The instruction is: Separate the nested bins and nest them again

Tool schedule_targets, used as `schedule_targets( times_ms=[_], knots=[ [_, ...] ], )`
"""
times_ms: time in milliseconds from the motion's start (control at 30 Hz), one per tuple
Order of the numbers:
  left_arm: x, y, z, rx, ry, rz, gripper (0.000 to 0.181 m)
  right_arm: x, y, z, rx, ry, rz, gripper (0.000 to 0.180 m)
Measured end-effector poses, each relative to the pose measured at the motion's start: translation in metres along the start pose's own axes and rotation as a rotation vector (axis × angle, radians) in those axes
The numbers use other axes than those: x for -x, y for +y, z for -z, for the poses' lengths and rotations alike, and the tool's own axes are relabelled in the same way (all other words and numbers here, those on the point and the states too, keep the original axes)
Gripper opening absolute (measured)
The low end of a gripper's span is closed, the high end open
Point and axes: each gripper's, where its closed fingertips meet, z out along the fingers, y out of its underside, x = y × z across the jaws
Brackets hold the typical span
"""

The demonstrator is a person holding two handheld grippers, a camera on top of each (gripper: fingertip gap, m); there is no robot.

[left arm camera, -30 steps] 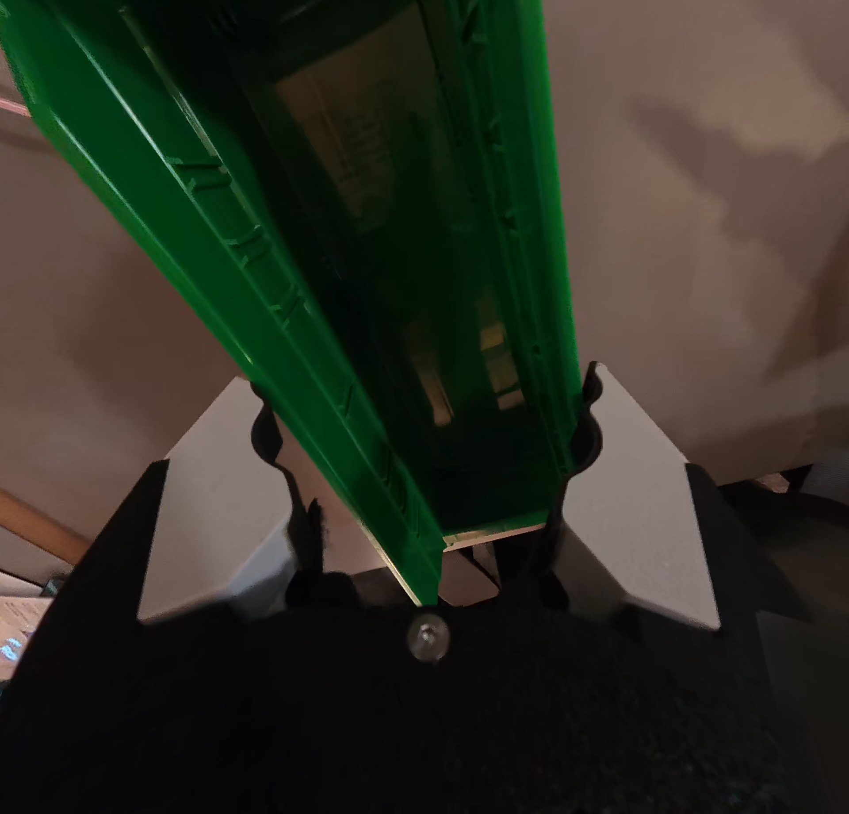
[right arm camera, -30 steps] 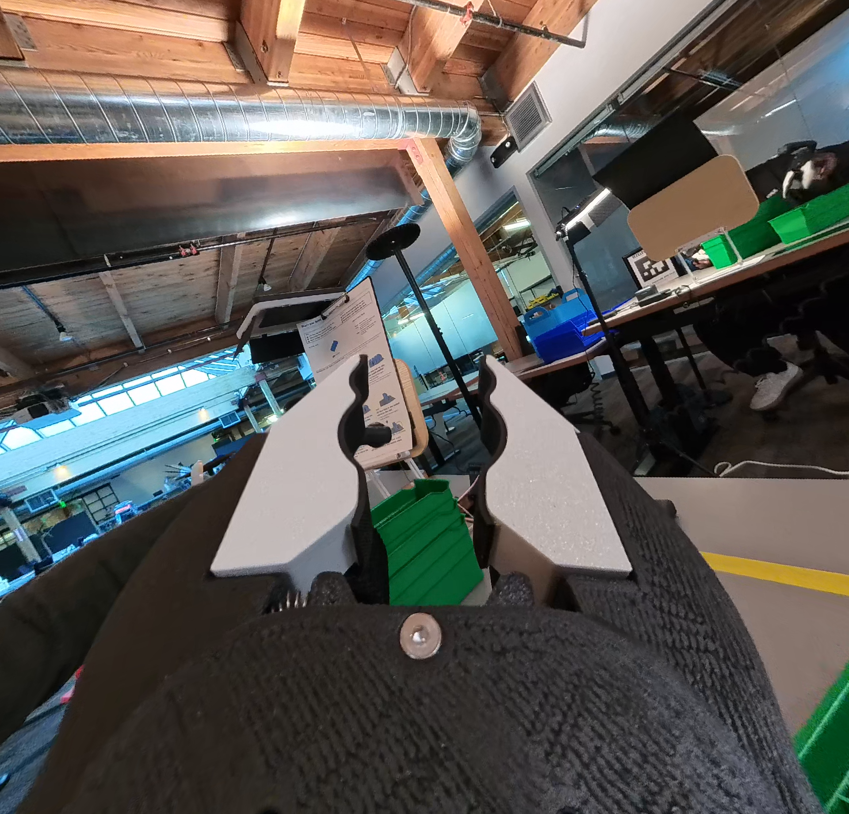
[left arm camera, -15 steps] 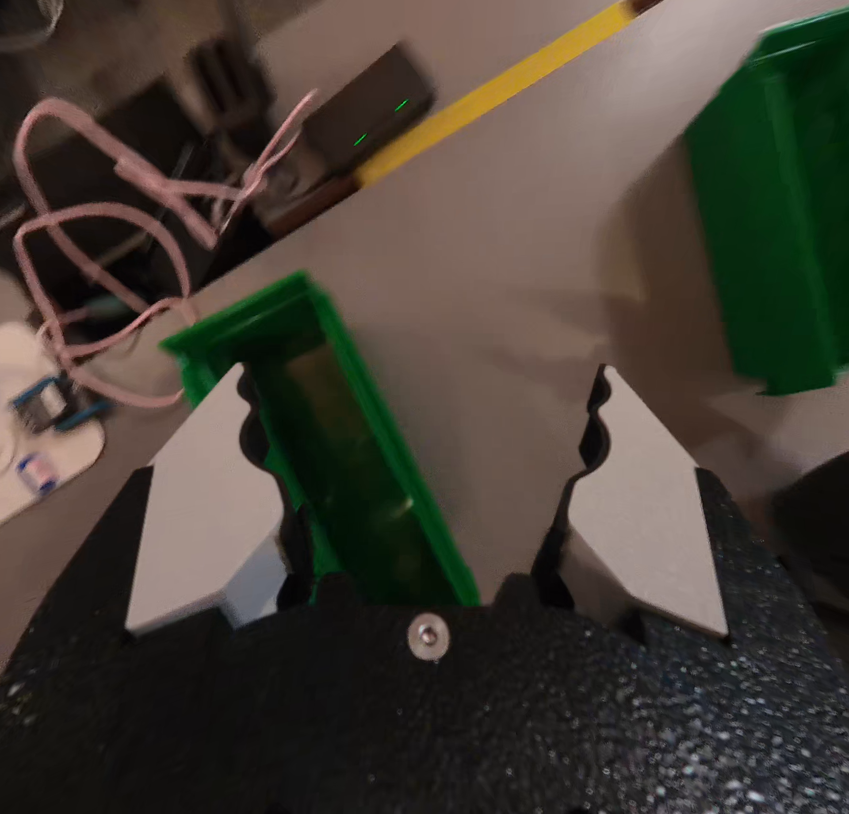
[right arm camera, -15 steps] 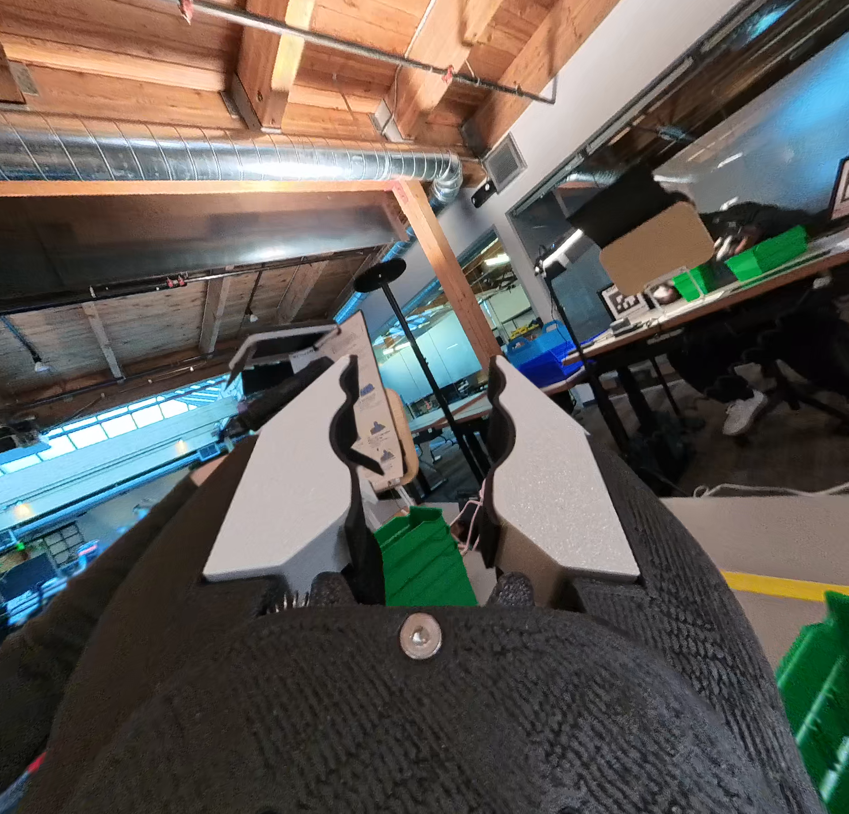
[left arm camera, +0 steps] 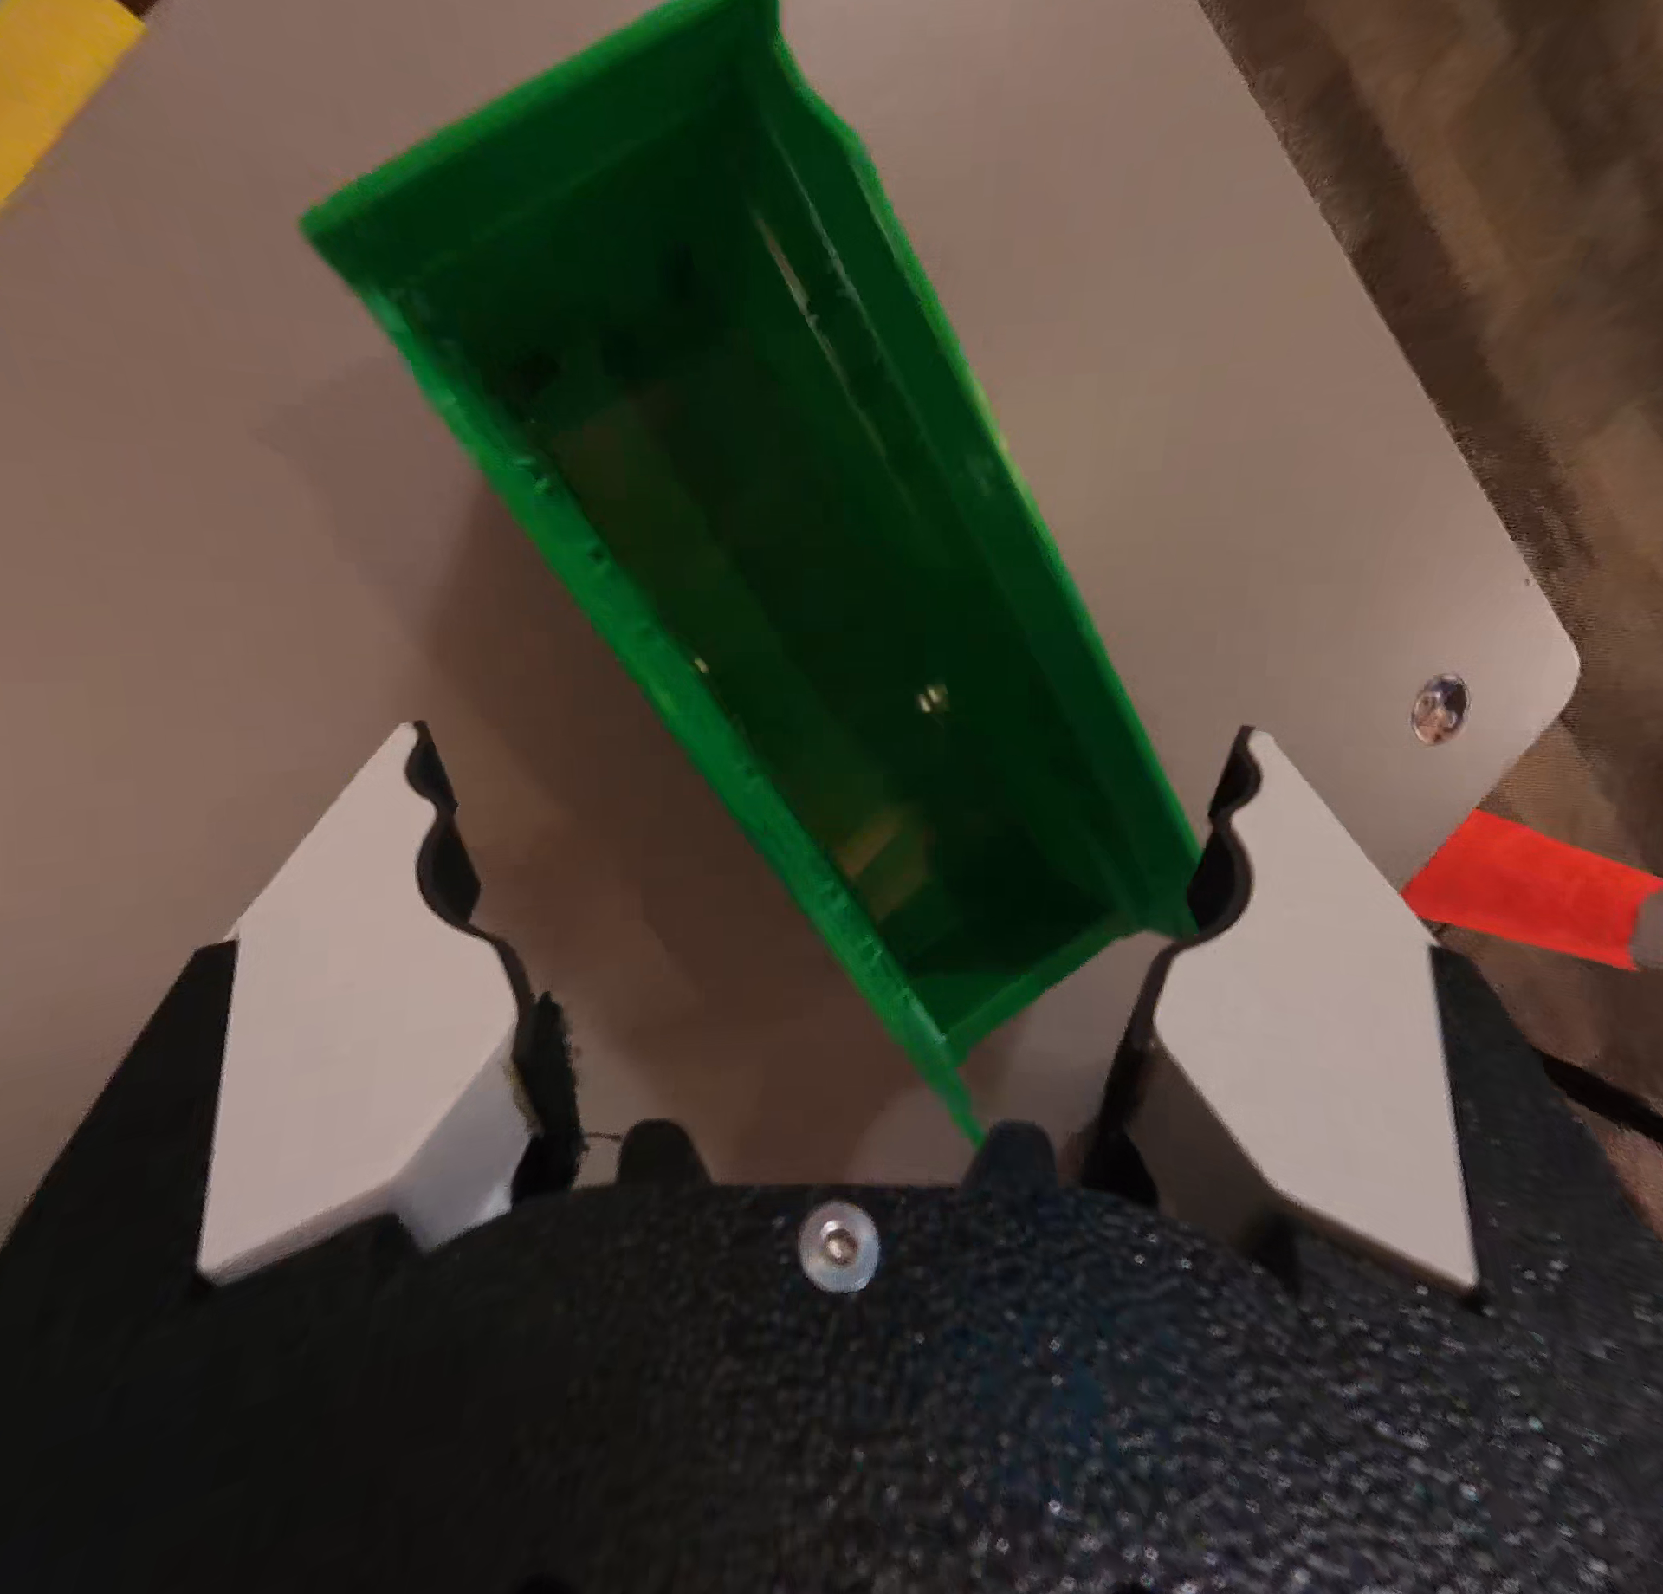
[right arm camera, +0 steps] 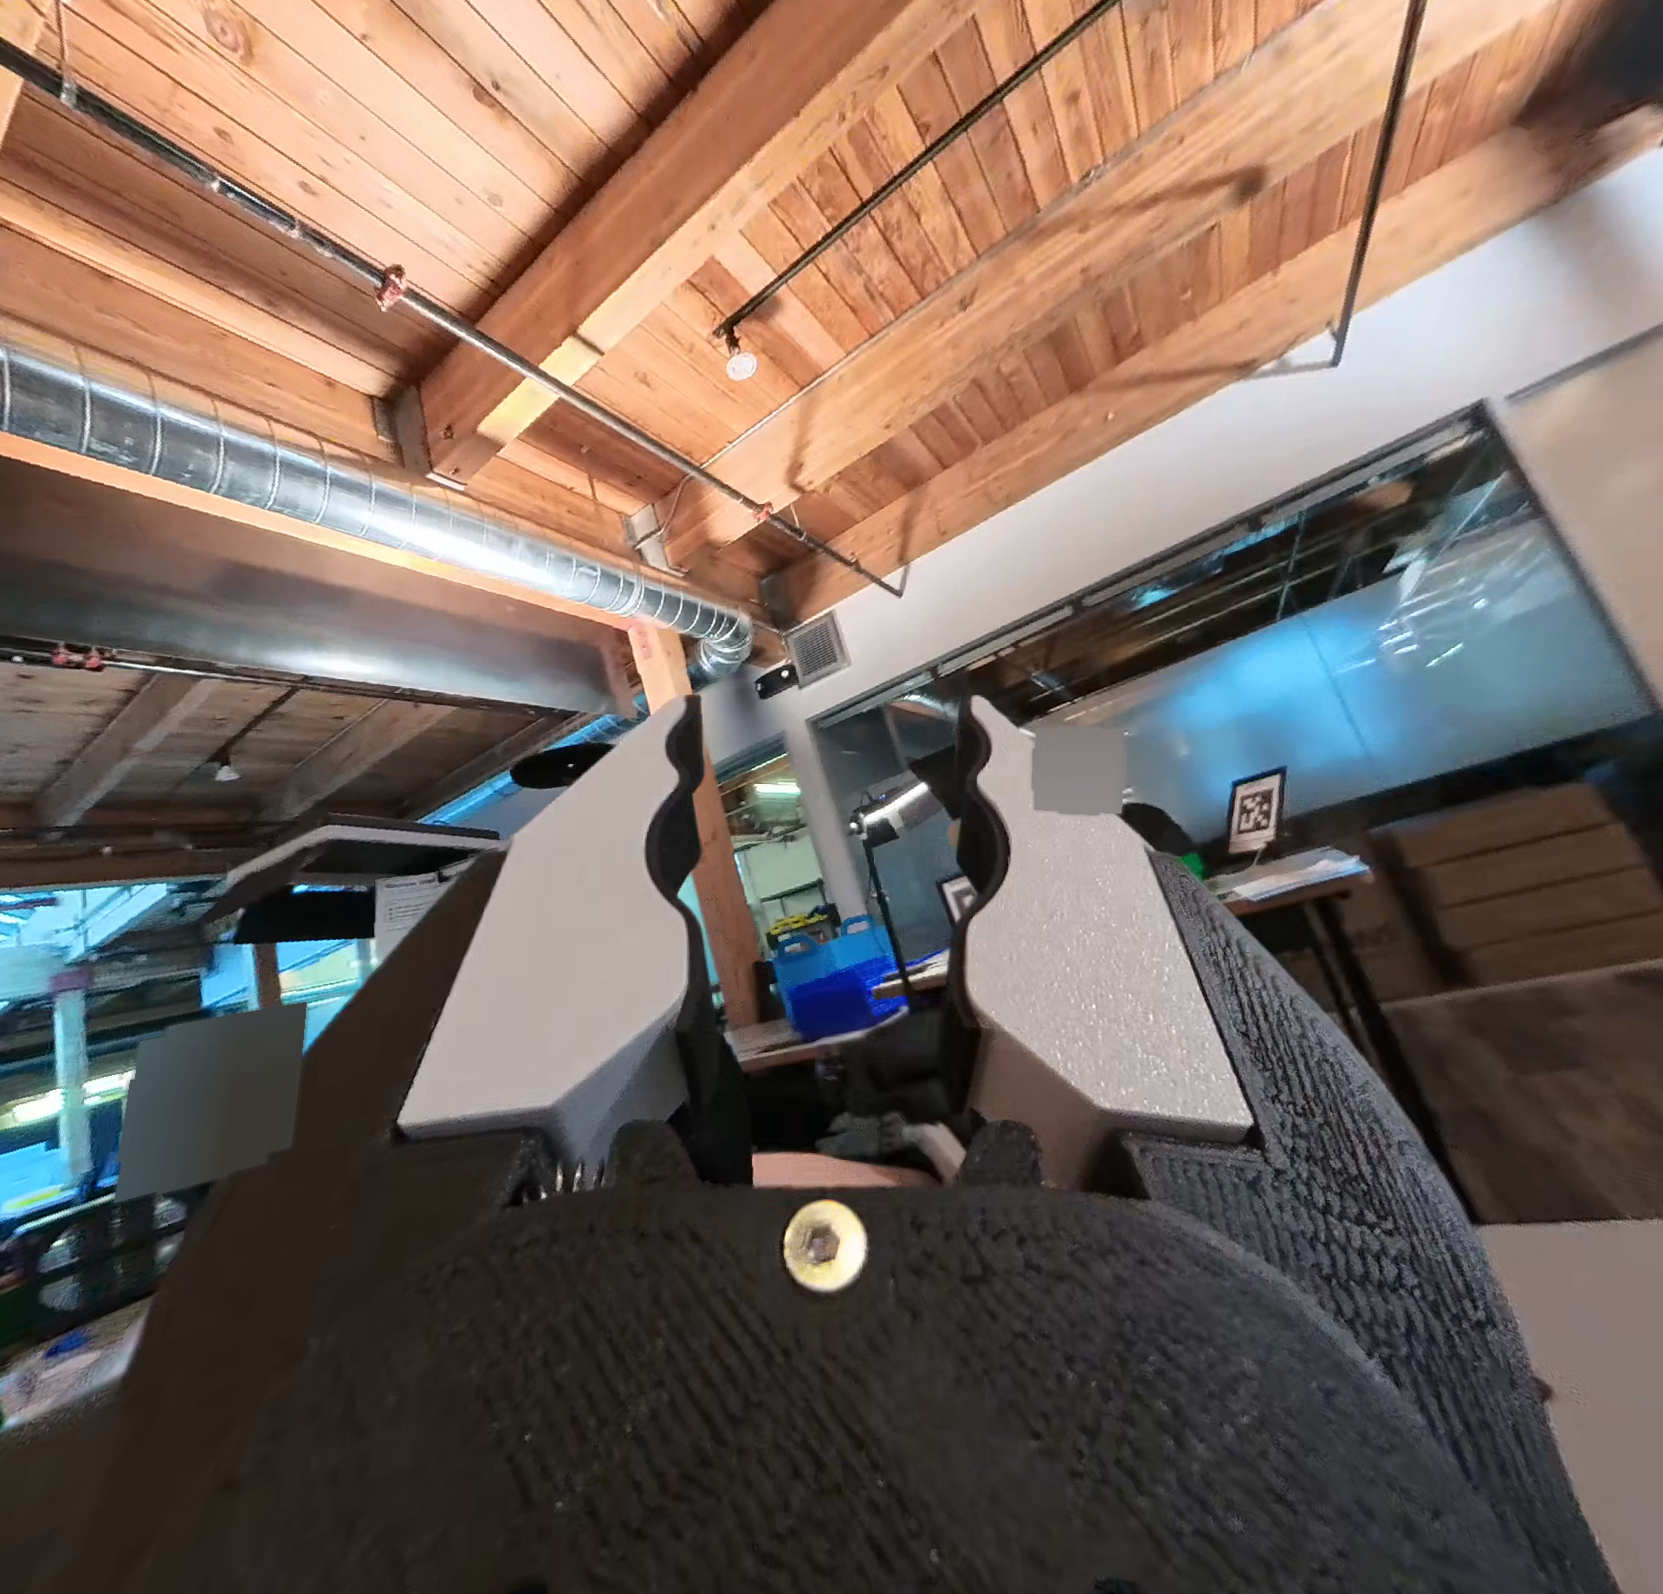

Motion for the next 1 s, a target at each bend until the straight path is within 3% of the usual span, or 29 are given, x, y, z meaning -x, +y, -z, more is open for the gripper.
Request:
schedule_targets(
  times_ms=[200, 533, 733, 1000],
  knots=[
    [-0.021, 0.001, -0.039, 0.123, -0.131, -0.016, 0.159, -0.005, -0.014, 0.009, -0.054, -0.010, -0.039, 0.055],
    [0.000, 0.019, -0.060, 0.210, -0.330, -0.025, 0.160, 0.002, -0.011, 0.005, -0.043, -0.048, -0.049, 0.056],
    [0.001, 0.051, -0.060, 0.314, -0.179, 0.029, 0.158, 0.010, -0.010, 0.004, -0.036, -0.069, -0.042, 0.055],
    [0.055, 0.087, -0.030, 0.315, -0.091, 0.078, 0.127, 0.020, -0.006, -0.001, -0.033, -0.111, -0.068, 0.055]
  ],
)
